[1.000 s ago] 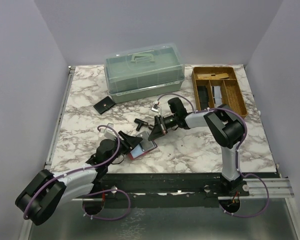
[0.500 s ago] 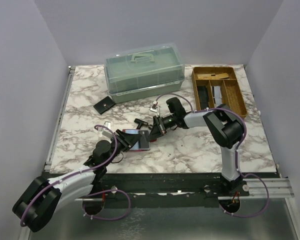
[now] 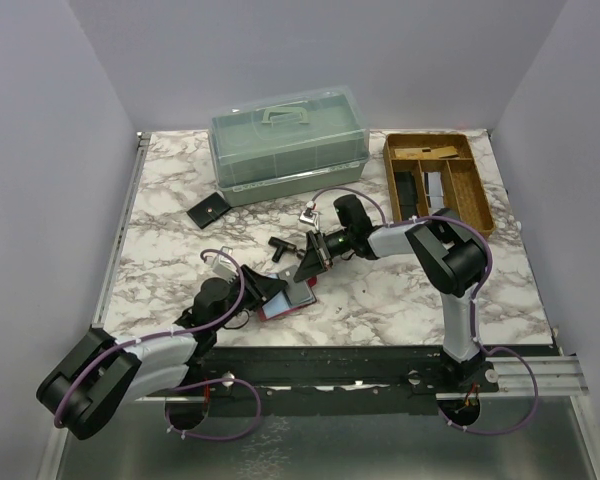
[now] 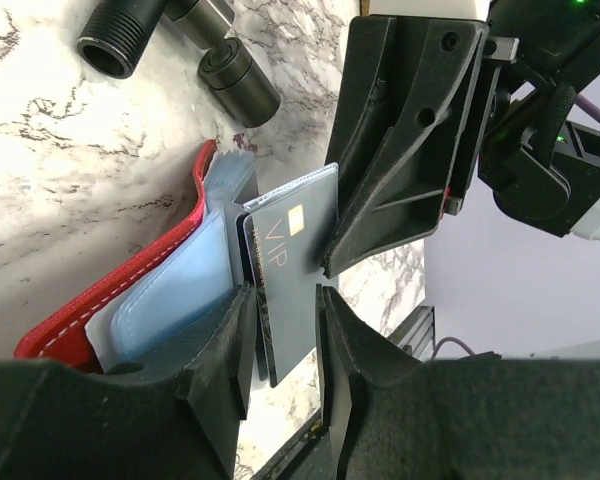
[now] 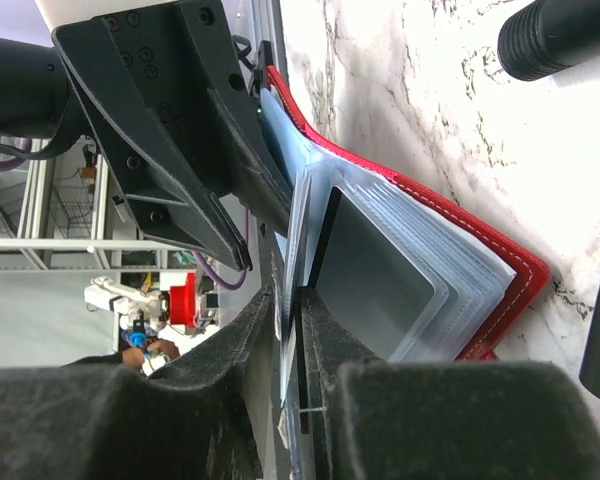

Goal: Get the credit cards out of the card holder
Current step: Remove the credit card from the card holder.

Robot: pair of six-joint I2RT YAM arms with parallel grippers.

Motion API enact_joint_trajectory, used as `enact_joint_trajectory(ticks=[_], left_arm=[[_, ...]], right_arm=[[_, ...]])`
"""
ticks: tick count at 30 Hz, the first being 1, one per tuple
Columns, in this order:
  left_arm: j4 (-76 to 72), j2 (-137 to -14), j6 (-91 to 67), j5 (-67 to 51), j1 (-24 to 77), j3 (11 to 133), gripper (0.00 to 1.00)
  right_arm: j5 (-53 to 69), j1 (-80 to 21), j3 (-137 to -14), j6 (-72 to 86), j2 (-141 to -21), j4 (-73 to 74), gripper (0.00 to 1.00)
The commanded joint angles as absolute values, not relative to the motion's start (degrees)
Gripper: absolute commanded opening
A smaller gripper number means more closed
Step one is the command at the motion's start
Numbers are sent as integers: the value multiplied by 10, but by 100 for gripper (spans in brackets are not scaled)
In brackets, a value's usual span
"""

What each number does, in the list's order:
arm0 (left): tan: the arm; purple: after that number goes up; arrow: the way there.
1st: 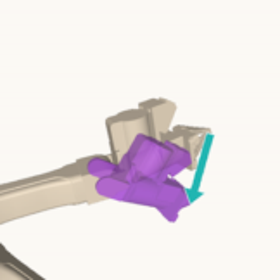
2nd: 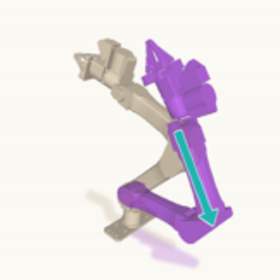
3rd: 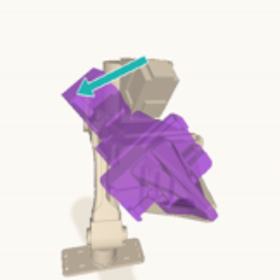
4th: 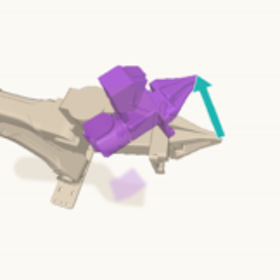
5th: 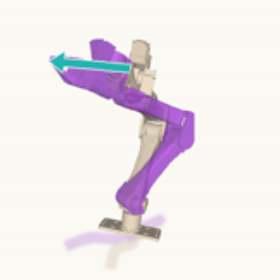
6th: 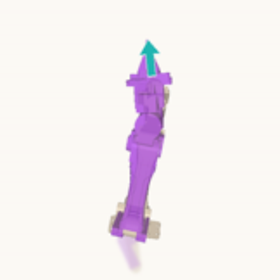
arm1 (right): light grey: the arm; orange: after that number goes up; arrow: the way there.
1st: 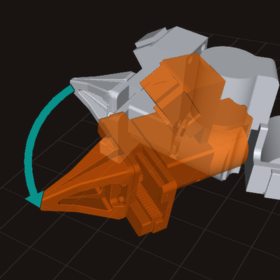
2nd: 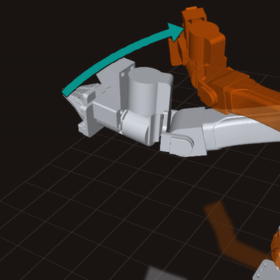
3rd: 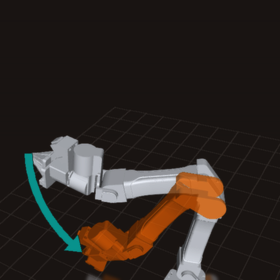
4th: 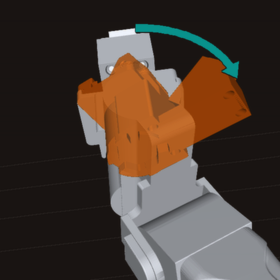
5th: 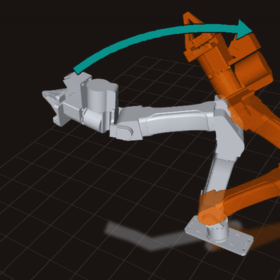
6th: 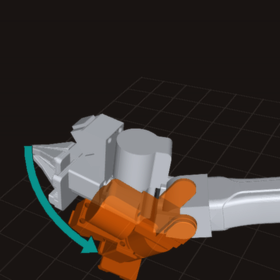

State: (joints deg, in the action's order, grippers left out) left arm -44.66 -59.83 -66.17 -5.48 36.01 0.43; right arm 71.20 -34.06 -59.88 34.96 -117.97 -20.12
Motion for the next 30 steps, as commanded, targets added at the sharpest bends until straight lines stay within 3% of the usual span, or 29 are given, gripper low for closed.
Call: enact_joint_trajectory(ticks=[1, 6, 10, 18, 26, 30], left_arm=[[-474, -595, -649, -80, 359, 15, 34], [-484, -596, -657, -84, 359, 24, 35], [-522, -604, -675, -92, 359, 23, 28], [-547, -622, -690, -104, 359, 32, 27], [-571, -659, -698, -119, 359, 50, 28], [-585, -666, -708, -119, 359, 53, 28]], right_arm=[[729, -340, -594, 356, -1173, -218, 19], [730, -340, -594, 358, -1175, -218, 18], [734, -340, -594, 364, -1174, -224, 18], [750, -340, -591, 388, -1170, -251, 19], [769, -340, -585, 429, -1172, -293, 3], [781, -340, -579, 465, -1176, -327, 2]])
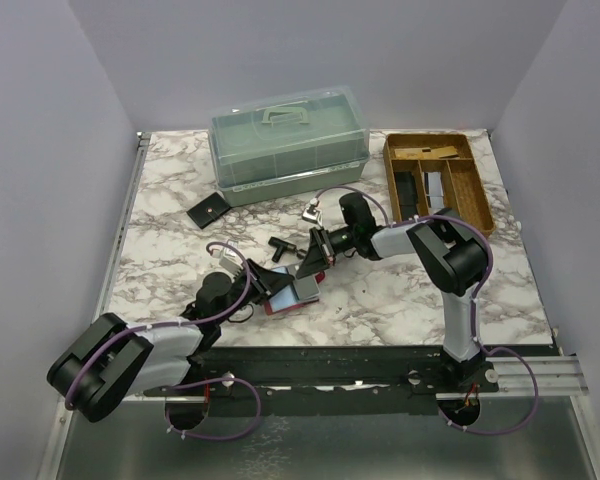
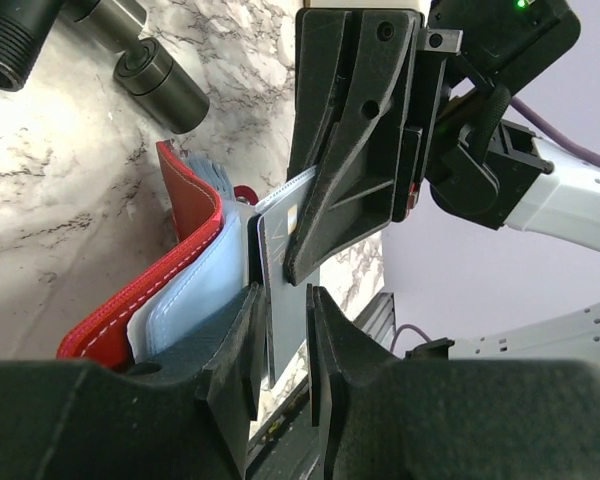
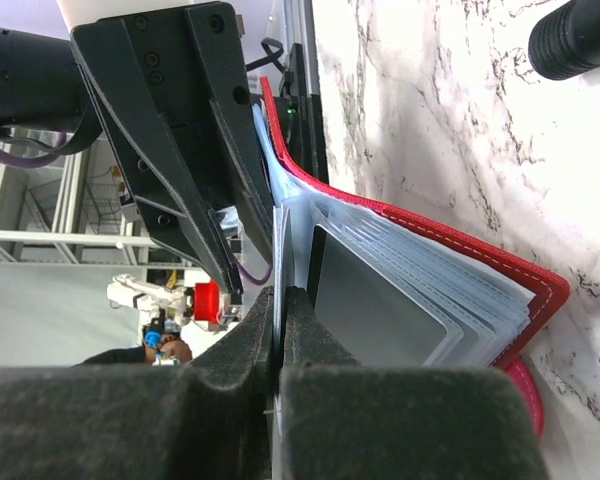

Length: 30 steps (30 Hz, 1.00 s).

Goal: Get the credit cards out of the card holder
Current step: Remove the credit card from the card holder.

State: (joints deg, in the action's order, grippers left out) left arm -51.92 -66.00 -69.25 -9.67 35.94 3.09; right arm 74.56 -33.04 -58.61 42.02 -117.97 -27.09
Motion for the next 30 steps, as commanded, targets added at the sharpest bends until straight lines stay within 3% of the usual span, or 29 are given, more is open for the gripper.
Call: enact_joint_trajectory(ticks=[1, 9, 21, 30], left_arm=[[-589, -667, -711, -119, 359, 52, 28], [-612, -667, -732, -112, 359, 52, 28], [-623, -679, -739, -117, 359, 55, 21], [-624, -702, -753, -134, 359, 46, 17]], right_arm=[[785, -339, -578, 473, -1177, -335, 2], [813, -340, -572, 523, -1177, -395, 16], [821, -340, -568, 553, -1161, -425, 20], [822, -339, -574, 545, -1155, -409, 30]])
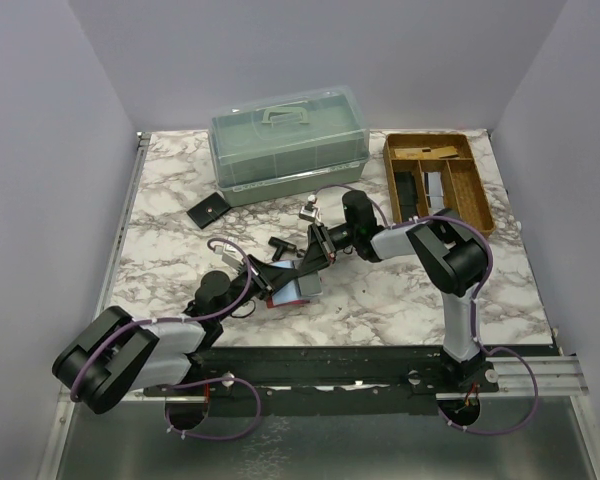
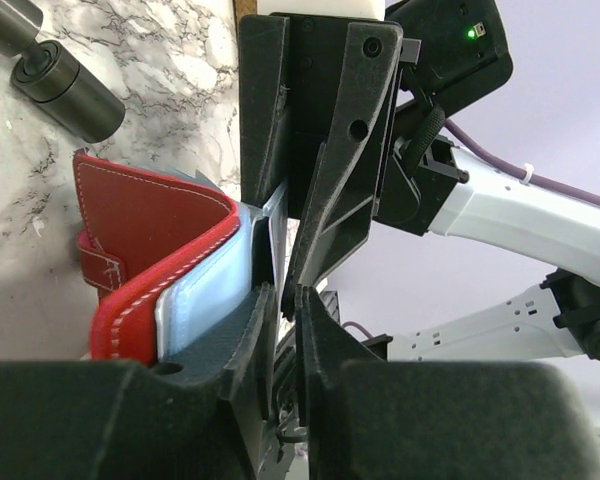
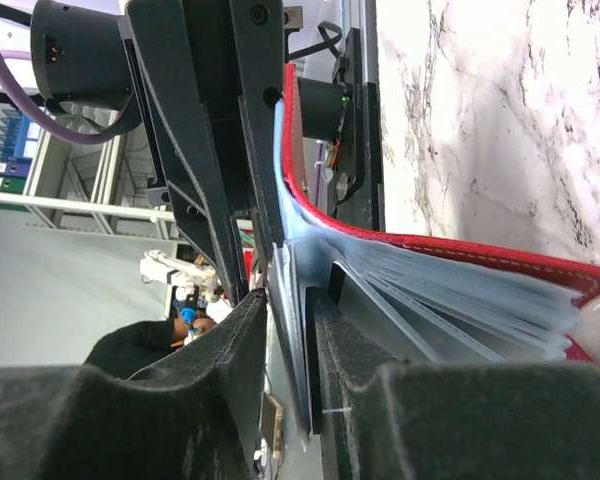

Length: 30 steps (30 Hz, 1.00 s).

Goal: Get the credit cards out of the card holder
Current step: Remove the credit card from the card holder.

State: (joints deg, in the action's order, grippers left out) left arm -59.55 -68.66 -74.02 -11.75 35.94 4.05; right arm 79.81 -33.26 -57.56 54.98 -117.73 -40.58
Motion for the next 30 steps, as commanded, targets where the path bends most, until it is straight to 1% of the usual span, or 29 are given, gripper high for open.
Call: enact_joint_trajectory(ticks=[1, 4, 7, 8, 19, 30], left_arm=[[-624, -706, -756, -130, 359, 45, 15], [-628, -710, -758, -119, 358, 45, 10], [-629, -711, -756, -114, 356, 47, 1], [-630, -710, -755, -114, 355, 48, 0], [-628, -681, -755, -98, 343, 13, 0], [-609, -639, -758, -104, 326, 3, 0]], right_arm=[[824, -339, -573, 538, -1153, -407, 32], [826, -339, -574, 503, -1144, -380, 38], [831, -339, -576, 480, -1140, -366, 45], [833, -338, -577, 477, -1139, -365, 47], [854, -339, -574, 453, -1136, -366, 69], [869, -339, -574, 440, -1140, -368, 83]])
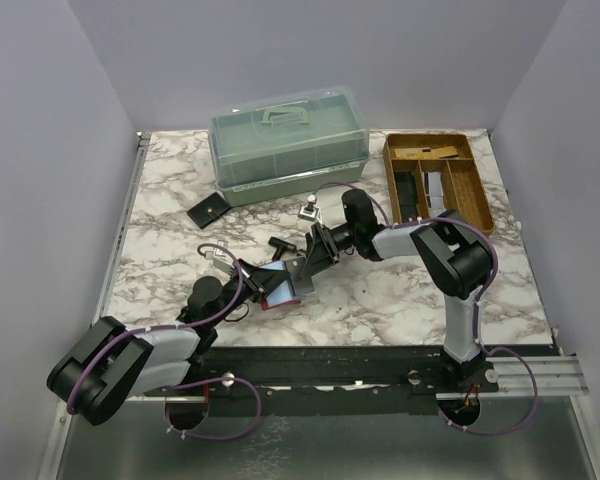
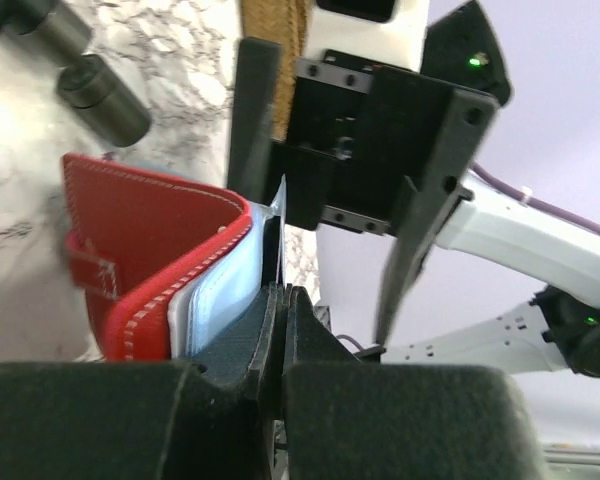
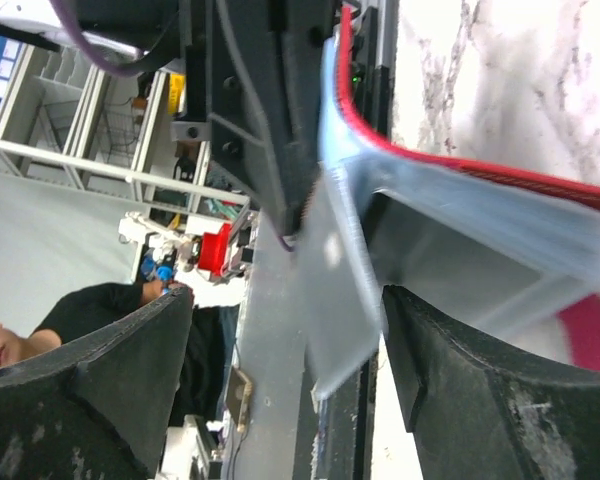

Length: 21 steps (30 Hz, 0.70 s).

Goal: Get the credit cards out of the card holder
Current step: Remove the credit card from the card holder.

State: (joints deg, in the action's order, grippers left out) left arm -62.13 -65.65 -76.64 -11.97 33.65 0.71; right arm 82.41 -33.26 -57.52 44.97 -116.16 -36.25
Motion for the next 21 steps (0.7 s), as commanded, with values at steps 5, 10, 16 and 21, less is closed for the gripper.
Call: enact_joint_trajectory(ticks=[5, 10, 16, 21], left_arm=[[-597, -622, -758, -107, 320, -13, 0], [-594, -608, -760, -110, 316, -16, 0], [-592, -596, -759, -115, 313, -21, 0], [-591, -586, -759, -119, 312, -21, 0]], right_arm=[[870, -339, -574, 439, -1141, -368, 86], [858, -339, -577, 442, -1149, -354, 77], [850, -339, -582, 455, -1154, -349, 31], [848, -339, -583, 461, -1157, -349, 16]])
